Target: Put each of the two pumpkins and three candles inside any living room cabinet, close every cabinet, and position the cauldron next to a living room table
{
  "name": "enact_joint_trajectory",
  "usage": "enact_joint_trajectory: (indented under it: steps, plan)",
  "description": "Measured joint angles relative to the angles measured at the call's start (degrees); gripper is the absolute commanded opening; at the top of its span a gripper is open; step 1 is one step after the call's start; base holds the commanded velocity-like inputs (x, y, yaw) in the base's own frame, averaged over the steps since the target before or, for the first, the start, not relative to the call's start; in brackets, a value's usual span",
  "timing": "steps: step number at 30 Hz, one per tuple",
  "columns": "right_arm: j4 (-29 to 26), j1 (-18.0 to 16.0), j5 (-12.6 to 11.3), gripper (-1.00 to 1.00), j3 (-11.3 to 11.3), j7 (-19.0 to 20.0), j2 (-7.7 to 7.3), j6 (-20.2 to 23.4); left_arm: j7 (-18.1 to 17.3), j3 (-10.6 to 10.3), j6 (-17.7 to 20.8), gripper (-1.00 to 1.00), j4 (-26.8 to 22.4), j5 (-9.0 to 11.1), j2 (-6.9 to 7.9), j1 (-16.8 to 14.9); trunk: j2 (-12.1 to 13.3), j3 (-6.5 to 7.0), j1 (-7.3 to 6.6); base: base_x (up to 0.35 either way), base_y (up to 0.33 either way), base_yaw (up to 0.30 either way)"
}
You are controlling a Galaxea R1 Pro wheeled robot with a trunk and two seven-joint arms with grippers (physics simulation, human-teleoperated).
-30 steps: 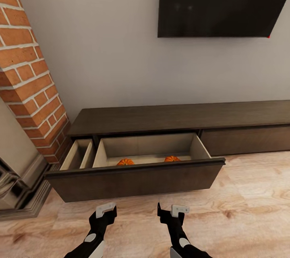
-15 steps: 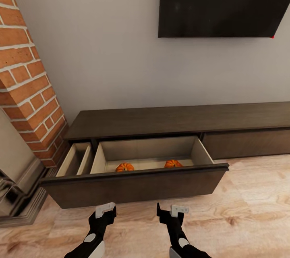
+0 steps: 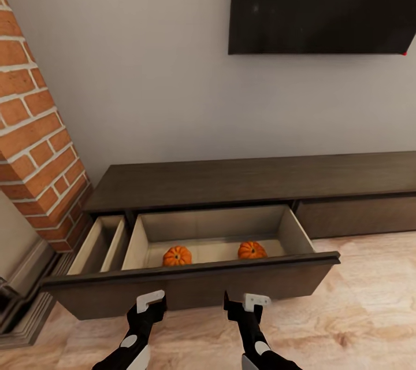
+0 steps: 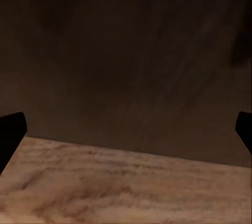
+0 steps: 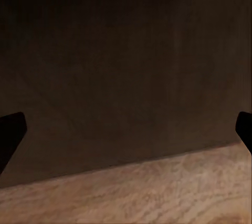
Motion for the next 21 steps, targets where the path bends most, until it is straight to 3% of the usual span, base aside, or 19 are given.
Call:
enact_joint_trajectory:
  steps: [21]
  plan:
    - [0.0,0.0,0.0,1.0,0.0,0.0,0.0,0.0,0.1,0.1,0.1,1.0,0.0,0.2,0.01,0.0,0.0,0.0,0.0,0.267,0.0,0.0]
